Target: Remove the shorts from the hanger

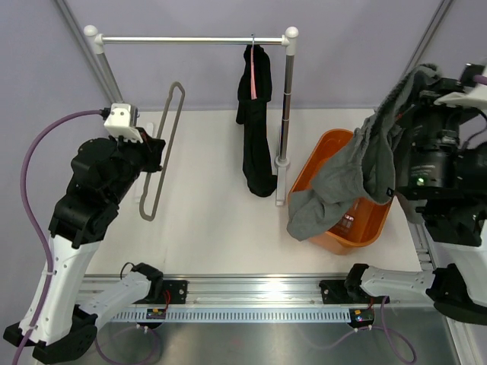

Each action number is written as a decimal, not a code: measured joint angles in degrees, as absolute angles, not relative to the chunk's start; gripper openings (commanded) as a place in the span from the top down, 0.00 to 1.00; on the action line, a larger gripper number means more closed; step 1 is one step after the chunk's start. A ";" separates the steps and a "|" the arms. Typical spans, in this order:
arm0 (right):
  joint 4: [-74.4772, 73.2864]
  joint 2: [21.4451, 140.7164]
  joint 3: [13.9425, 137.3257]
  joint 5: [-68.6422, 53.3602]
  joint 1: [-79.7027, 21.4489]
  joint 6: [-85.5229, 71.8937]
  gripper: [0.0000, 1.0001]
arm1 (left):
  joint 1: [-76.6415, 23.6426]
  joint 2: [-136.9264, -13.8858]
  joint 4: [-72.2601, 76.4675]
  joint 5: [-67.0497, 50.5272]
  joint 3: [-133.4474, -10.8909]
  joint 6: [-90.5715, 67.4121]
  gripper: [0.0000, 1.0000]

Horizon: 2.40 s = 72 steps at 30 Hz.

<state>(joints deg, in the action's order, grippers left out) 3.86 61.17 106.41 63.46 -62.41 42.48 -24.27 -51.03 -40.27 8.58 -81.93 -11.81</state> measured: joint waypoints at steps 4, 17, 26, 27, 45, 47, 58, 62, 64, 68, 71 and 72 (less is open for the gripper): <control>-12.01 62.74 104.16 54.92 -46.17 24.97 1.00 | -24.27 -50.59 -41.23 8.27 -81.25 -11.29 1.00; -37.67 75.35 94.13 22.02 -16.34 -12.01 1.00 | -24.27 -49.23 -43.24 8.10 -76.14 -10.39 1.00; -37.45 65.82 75.24 18.74 -15.35 -22.11 0.45 | -24.27 -52.31 -45.67 5.43 -77.12 -9.98 1.00; -37.39 64.86 74.04 18.28 -15.35 -22.52 0.43 | -24.27 -53.28 -46.26 4.78 -77.76 -9.87 1.00; -37.34 50.74 71.66 9.47 -15.35 -24.03 0.24 | -20.38 -69.30 -49.87 -6.17 -98.87 -7.38 1.00; -37.32 49.87 71.66 7.88 -15.38 -24.01 0.24 | -18.87 -71.88 -49.47 -8.12 -101.47 -7.11 1.00; -37.32 46.48 71.66 1.58 -15.38 -23.77 0.26 | -12.45 -83.33 -44.88 -18.26 -108.49 -6.44 1.00; -37.28 45.95 71.66 -0.89 -15.38 -23.75 0.26 | -12.05 -83.66 -41.82 -21.69 -108.51 -6.04 1.00; -37.26 45.78 71.66 -1.43 -15.38 -23.55 0.26 | -12.05 -83.70 -40.36 -22.61 -109.08 -5.98 1.00; -37.17 45.74 71.66 -2.52 -15.38 -23.16 0.25 | -12.05 -85.45 -39.99 -22.63 -113.58 -6.00 1.00; -37.12 45.78 71.66 -2.79 -15.38 -22.87 0.26 | -12.05 -87.35 -39.55 -21.47 -117.25 -6.07 1.00; -37.12 45.87 71.66 -2.87 -15.38 -22.79 0.26 | -12.05 -88.07 -39.46 -20.75 -118.32 -6.07 1.00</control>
